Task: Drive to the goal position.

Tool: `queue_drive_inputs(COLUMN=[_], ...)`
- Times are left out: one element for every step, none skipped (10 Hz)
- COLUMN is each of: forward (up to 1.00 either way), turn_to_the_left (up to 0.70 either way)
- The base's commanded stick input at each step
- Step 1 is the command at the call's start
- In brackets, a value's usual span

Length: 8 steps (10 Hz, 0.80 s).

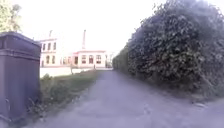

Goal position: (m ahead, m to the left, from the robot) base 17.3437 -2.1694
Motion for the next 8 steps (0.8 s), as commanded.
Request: queue_drive_inputs(forward=[0.7, 0.7, 0.7, 0.7, 0.7, 0.7, 0.7, 0.7], turn_to_the_left=[0.0, 0.0, 0.0, 0.0, 0.0, 0.0, 0.0, 0.0])
